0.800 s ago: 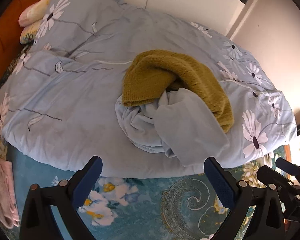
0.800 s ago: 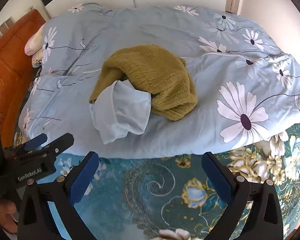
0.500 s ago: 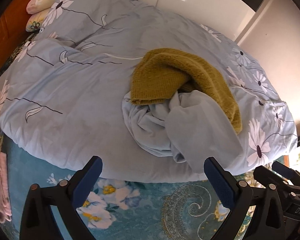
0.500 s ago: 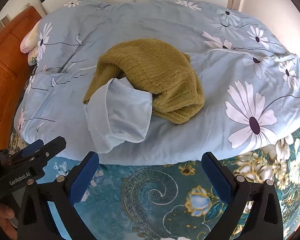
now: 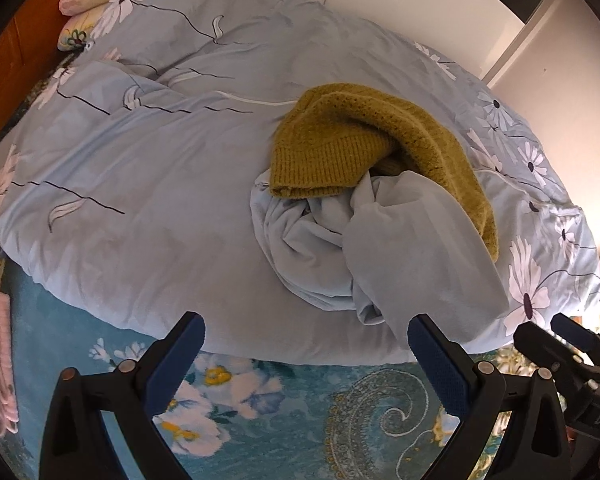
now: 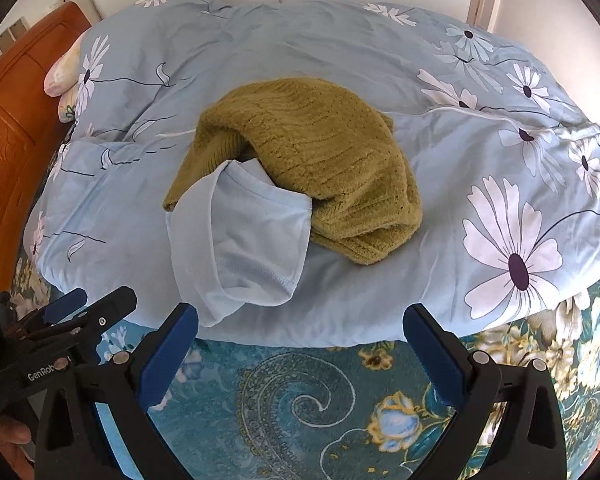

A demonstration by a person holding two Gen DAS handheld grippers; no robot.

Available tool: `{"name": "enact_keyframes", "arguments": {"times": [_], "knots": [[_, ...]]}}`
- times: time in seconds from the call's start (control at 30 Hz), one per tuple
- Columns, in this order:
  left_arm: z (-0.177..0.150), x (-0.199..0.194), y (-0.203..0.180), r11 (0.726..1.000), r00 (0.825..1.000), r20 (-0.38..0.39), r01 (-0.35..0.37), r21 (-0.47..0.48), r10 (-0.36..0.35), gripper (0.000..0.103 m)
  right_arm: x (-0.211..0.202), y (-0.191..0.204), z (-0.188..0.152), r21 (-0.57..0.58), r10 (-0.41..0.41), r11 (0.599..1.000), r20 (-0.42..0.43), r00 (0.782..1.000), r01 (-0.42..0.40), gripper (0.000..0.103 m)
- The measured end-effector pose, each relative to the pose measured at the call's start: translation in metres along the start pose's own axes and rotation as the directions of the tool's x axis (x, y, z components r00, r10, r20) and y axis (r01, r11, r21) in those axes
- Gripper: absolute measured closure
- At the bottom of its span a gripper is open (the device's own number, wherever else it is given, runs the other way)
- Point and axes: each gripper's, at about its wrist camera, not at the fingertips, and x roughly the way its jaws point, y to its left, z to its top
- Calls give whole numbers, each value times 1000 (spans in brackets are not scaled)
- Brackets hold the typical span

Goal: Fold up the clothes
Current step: 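Move both grippers toward the mustard knit vest on the bed, then grasp the mustard vest with the left gripper and lift it off the duvet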

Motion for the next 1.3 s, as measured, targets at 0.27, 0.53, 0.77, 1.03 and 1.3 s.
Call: {"name": "enact_keyframes", "arguments": {"times": [0.27,0.53,0.77,1.03,1.3], "knots": [[13,4,-11,998,1000,3,4,64,-5,0,6,-4,1,-28,-17,999,2,1000,17,1],[33,6,-24,987,998,38,-51,150,46,0,11,-7,7,-44,-18,999,6,1000,18,1],[41,14,-31,987,998,18,-61,149,59,0,16,-7,13,-64,-18,998,10,1000,18,1],[46,34,-22,998,996,-78,-29,51,33,1,23,-9,16,-76,-16,997,8,1000,16,1],[67,44,-17,994,991,-109,74,-80,-82,1,35,-14,17,-70,-16,997,-7,1000,16,1]]}}
